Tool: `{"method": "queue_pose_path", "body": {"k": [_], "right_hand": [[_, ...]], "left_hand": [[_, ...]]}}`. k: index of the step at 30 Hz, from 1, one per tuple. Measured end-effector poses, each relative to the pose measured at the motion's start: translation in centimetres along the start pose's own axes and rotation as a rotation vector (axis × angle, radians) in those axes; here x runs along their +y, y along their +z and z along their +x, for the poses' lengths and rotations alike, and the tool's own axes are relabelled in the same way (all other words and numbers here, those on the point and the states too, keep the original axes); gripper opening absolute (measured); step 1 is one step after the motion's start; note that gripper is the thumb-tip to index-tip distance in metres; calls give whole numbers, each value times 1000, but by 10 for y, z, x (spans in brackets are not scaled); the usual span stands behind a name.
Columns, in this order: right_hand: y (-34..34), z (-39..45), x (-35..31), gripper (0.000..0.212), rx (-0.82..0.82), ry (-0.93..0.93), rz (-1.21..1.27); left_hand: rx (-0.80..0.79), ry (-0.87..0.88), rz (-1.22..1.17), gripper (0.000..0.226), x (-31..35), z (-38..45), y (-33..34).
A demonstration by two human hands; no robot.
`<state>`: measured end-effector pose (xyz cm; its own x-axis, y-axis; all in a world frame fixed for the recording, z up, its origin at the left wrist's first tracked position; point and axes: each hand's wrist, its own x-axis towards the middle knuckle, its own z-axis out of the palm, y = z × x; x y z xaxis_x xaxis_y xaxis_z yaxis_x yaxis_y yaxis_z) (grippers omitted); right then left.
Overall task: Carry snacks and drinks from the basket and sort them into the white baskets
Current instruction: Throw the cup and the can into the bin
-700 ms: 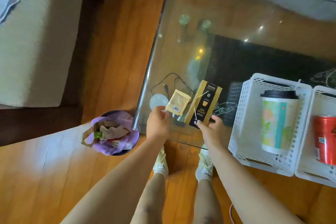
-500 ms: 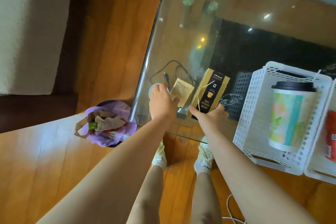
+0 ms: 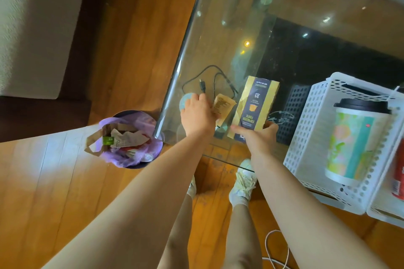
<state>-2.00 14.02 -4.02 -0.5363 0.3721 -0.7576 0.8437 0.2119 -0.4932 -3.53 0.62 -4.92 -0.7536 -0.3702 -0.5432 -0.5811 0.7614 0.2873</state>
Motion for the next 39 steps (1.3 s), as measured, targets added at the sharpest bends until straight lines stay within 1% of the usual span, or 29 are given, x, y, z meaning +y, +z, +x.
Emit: {"method": "queue_pose_path", "body": {"k": [2,4,6,8,9,12,14,16,18,20,23,25,27,28,29,31,32,33,35,39], "right_hand": [[-3,-5,3,67,-33,-22,-10],[-5,-14,5,66,-62,-61,-51],[-7,-25,8,63,-109,-85,-87],[-5,-38,8,59,-167,-113,-126],[-3,-45,8,58,-199,-134,-152],[7,-68,7,52,-330,-223,-249],[20,-83,10,48,-466,-249,-314],[38,-95,15,49,-601,-246,-382],[60,-105,23,51,-693,-258,-435],[82,-113,30,49,-728,-284,-470],[116,-121,39,42,-692,-292,-488],[137,-121,43,38,-663,-286,-520],[153,-120,44,36,-646,-261,-540],[160,-119,44,38,-649,-241,-547],[166,-117,44,47,-662,-217,-570],[173,-111,43,77,-691,-145,-657],[174,-108,41,87,-705,-106,-702],[174,-104,40,90,-718,-79,-735],[165,-99,37,84,-743,-52,-765],[129,-100,29,60,-771,-74,-779]], "left_hand": [[-45,-18,-40,14,-4,-6,-3],[-107,-44,-134,12,-13,-16,-7],[-133,-72,-266,8,-25,-28,-13],[-119,-135,-457,19,-41,-44,-20],[-104,-187,-570,21,-52,-52,-24],[-41,-390,-843,9,-95,-78,-32],[25,-541,-956,11,-132,-92,-32],[90,-677,-1019,15,-168,-100,-32],[123,-769,-1029,22,-201,-105,-31],[136,-831,-1013,27,-226,-107,-30],[143,-867,-966,29,-250,-101,-27],[127,-854,-950,33,-257,-93,-26],[107,-834,-942,33,-261,-85,-26],[91,-823,-943,36,-261,-81,-27],[67,-812,-949,42,-261,-77,-28],[6,-801,-934,59,-262,-71,-30],[-17,-805,-908,64,-262,-69,-32],[-31,-815,-889,65,-263,-69,-35],[-48,-827,-885,63,-262,-71,-39],[-99,-763,-859,55,-251,-81,-47]]}}
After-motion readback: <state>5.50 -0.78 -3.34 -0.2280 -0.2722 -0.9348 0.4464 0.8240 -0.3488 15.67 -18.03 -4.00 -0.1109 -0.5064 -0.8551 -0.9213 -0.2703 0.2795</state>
